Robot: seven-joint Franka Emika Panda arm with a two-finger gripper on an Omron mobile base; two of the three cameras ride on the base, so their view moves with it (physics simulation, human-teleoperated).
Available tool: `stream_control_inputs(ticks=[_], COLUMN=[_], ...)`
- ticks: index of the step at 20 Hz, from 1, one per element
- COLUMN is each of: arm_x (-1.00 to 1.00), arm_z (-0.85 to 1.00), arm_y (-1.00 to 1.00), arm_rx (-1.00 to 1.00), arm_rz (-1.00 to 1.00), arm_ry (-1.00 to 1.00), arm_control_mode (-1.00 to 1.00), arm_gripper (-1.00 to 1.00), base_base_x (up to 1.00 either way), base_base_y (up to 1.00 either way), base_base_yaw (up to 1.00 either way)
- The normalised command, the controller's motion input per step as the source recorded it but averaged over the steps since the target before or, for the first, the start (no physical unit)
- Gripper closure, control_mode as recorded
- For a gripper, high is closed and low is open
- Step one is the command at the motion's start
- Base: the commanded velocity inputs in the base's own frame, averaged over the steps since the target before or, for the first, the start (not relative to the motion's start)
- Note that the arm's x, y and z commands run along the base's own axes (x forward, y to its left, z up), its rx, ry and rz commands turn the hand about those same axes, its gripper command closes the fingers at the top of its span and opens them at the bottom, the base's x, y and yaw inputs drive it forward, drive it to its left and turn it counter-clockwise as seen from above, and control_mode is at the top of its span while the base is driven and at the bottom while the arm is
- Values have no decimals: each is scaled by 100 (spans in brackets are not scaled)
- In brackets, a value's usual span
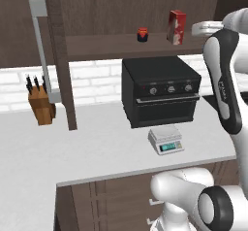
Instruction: Pick the cereal and place it on the digital scale for weighing, and close the cabinet.
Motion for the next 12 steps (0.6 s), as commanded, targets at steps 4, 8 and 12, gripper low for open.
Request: stream_control_inputs(ticks=[4, 8, 12], arm_x=[70, 73, 57], arm_z=[-2, -2, -4], arm_y=[-7, -5, -8], arm_rx=[0, 0, 0], arm_rz=[1, 0, 0], arm_ry=[0, 0, 0], arm_control_mode=[-100, -100, -100], arm_gripper=[-100, -100, -100], base_base_x=[0, 0, 0], base_base_y=[0, 0, 0], base_base_yaw=[0, 0, 0])
